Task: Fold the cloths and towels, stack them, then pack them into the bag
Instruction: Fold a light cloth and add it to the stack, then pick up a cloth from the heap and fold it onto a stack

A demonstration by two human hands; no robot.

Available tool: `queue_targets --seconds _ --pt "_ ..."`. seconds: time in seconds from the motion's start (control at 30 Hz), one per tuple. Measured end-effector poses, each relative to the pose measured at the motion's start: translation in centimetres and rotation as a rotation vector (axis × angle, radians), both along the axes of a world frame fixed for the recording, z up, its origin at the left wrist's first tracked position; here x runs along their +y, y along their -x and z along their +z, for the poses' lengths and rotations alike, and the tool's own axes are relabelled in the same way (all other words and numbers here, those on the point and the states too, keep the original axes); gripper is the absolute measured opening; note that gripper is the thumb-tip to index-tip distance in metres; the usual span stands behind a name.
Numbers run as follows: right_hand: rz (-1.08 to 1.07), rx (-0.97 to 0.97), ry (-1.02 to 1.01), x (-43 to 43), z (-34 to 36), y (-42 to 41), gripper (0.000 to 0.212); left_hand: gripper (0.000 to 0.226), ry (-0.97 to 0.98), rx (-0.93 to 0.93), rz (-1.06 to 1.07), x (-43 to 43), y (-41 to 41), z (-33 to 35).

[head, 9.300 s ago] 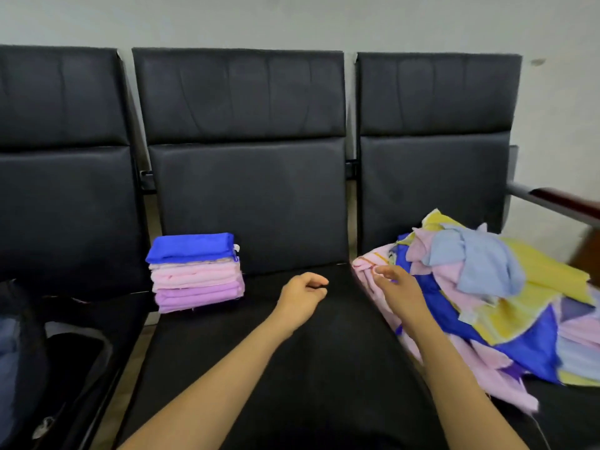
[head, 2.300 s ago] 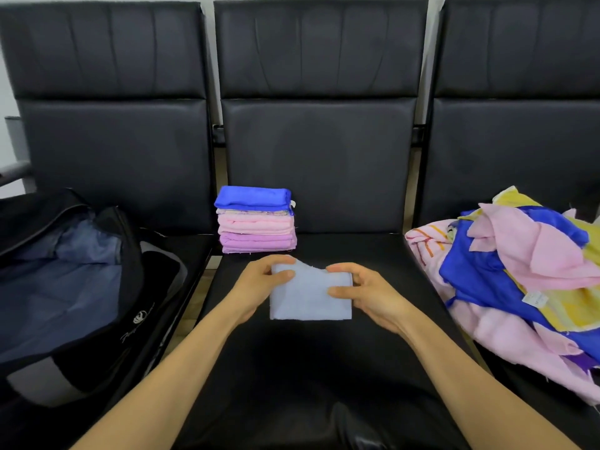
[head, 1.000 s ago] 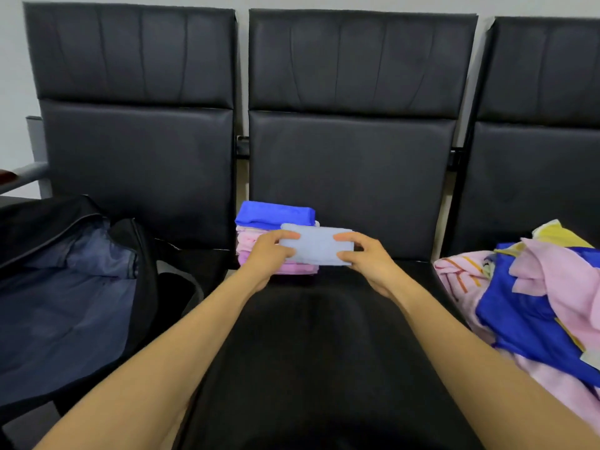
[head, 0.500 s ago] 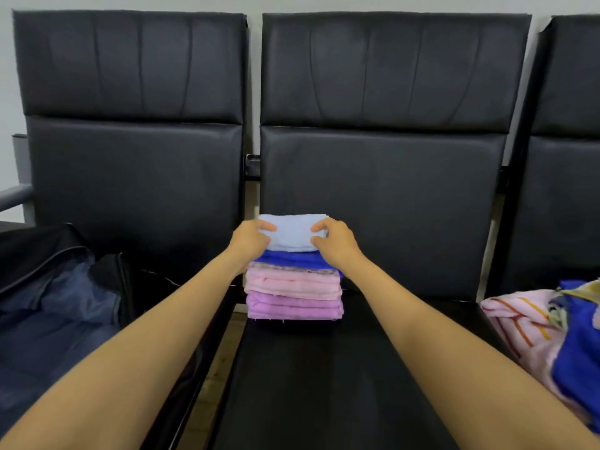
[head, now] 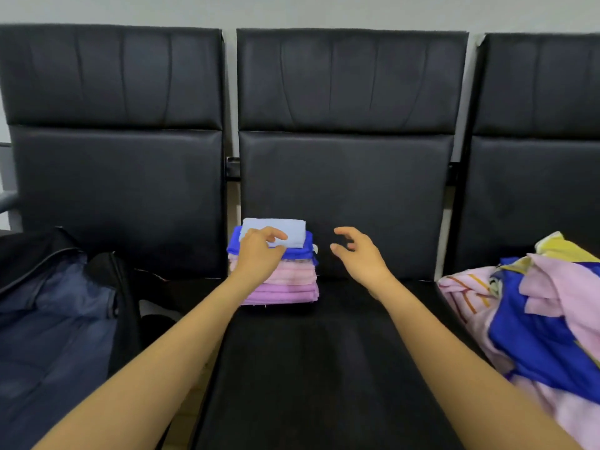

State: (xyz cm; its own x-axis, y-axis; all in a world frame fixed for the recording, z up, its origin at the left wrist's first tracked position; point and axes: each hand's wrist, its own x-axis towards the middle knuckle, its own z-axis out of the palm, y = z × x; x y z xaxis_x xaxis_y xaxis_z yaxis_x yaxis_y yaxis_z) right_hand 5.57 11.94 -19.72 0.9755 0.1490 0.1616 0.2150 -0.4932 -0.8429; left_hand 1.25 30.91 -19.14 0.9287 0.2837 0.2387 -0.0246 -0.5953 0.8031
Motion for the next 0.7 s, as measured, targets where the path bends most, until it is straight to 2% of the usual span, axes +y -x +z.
queue_targets --seconds 0.13,0.3,0.43,0.6,0.7 --pt "-0.081 -0.014 -0.073 -6.7 -0.1 4.3 0.027 0.014 0.171 0.051 -0.106 -6.1 2.8 -0.4" --pt "-0.249 -0.013 -0.099 -15.9 -0.4 9.4 0.017 0.017 0.224 0.153 -0.316 -15.0 4.6 -1.7" --pt "-0.414 -0.006 0.007 -22.9 -1.2 11.7 0.016 0.017 0.23 0.225 -0.467 -22.4 5.0 -2.6" --pt "-0.656 -0.004 0.027 -30.1 -3.4 12.6 0.019 0.026 0.284 0.322 -0.595 -31.0 4.9 -3.5" --pt "-0.735 0.072 0.185 -33.3 -5.7 11.1 0.026 0.035 0.275 0.368 -0.656 -35.1 4.5 -4.2"
